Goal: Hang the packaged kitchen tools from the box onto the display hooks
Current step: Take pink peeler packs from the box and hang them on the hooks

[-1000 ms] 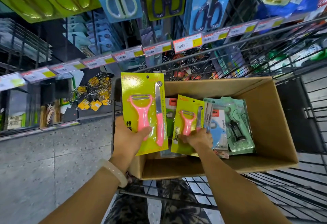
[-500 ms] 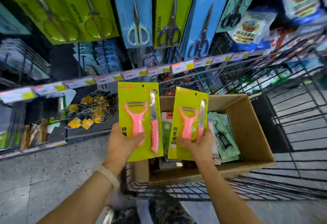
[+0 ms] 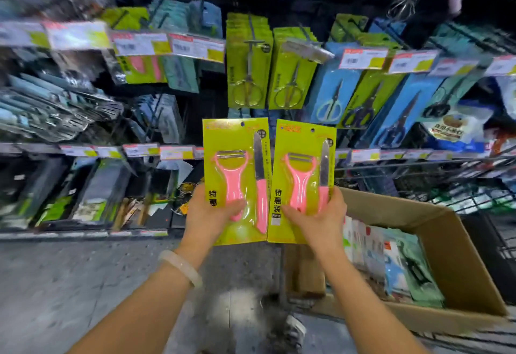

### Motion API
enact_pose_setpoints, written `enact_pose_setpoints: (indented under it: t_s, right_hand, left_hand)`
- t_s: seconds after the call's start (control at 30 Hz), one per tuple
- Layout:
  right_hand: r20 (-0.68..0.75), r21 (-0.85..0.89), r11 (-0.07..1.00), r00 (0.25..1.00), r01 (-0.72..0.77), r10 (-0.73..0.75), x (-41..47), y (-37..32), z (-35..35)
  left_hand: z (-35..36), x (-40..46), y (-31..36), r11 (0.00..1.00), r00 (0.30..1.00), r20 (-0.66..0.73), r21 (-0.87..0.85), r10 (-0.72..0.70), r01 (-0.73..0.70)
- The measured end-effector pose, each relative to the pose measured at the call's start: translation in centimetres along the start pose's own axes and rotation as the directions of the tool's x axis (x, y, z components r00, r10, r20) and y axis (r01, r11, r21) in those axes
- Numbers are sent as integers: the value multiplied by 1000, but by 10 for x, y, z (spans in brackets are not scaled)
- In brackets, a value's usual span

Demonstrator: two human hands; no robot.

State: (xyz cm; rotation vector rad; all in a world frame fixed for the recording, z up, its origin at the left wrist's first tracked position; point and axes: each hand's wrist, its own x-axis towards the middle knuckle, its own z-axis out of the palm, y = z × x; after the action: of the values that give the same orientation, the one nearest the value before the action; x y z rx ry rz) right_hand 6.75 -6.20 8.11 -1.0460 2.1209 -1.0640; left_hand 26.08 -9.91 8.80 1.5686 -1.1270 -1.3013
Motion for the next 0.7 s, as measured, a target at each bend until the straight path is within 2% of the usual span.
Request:
enact_pose_setpoints:
  t_s: [0.2, 0.33, 0.7]
  right_hand:
    - [71, -48, 982, 981, 183, -180, -43, -60, 51]
    - [94, -61, 963, 962, 263, -257, -62, -95, 76]
    - [108, -3, 900, 895, 435, -433, -58, -192, 93]
  left_hand:
    - [-90, -11, 5, 1000, 995, -92, 21, 24, -22]
    - [-137, -20, 17, 996, 977, -194, -12, 83, -87]
    - [-192, -11, 80, 967, 922, -315, -46, 222, -249]
